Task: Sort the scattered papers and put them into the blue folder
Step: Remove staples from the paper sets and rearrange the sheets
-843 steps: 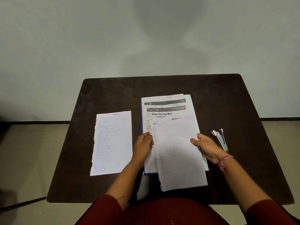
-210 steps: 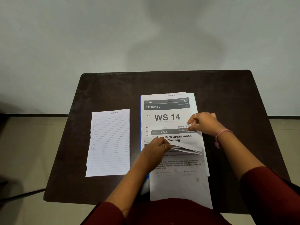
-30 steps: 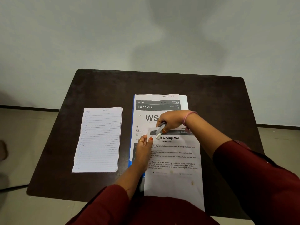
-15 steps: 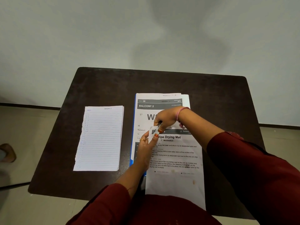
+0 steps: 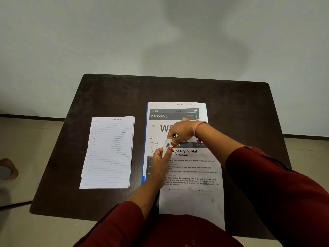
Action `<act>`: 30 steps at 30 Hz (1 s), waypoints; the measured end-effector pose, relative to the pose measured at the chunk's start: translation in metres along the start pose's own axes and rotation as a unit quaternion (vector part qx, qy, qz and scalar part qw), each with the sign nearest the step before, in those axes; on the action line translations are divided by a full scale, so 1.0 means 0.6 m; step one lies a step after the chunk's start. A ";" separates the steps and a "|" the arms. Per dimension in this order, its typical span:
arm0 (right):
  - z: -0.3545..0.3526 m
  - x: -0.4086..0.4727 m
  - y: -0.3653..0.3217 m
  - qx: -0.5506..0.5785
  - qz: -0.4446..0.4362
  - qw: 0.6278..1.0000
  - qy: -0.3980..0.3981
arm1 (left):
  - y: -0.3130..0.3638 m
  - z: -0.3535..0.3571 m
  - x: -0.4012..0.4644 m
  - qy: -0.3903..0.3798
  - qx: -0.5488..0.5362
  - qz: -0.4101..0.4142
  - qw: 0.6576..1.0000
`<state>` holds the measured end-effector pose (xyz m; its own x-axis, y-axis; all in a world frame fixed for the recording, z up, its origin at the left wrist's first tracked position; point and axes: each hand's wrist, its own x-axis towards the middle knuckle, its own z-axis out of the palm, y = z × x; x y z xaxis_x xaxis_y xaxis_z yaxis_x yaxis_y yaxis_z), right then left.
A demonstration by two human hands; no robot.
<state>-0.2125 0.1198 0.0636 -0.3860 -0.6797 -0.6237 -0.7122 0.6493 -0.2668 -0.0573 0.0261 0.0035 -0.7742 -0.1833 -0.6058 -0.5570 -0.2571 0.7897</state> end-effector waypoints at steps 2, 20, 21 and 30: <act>0.003 0.000 0.003 0.009 -0.002 1.000 -0.004 | 0.001 -0.003 -0.002 -0.009 -0.007 0.001 1.000; 0.237 -0.222 0.060 0.509 0.329 0.649 0.460 | -0.006 -0.005 -0.002 0.013 0.015 0.009 1.000; 0.261 -0.232 0.056 0.504 0.368 0.630 0.463 | -0.006 -0.005 -0.002 0.013 0.013 0.004 1.000; 0.349 -0.240 0.009 0.405 0.571 0.586 0.409 | 0.006 0.000 -0.002 0.029 0.001 -0.036 0.999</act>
<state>-0.0379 0.2927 -0.0017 -0.7272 0.6341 -0.2629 0.6675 0.5636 -0.4866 -0.0584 0.0257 0.0071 -0.7130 -0.2188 -0.6661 -0.6119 -0.2695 0.7436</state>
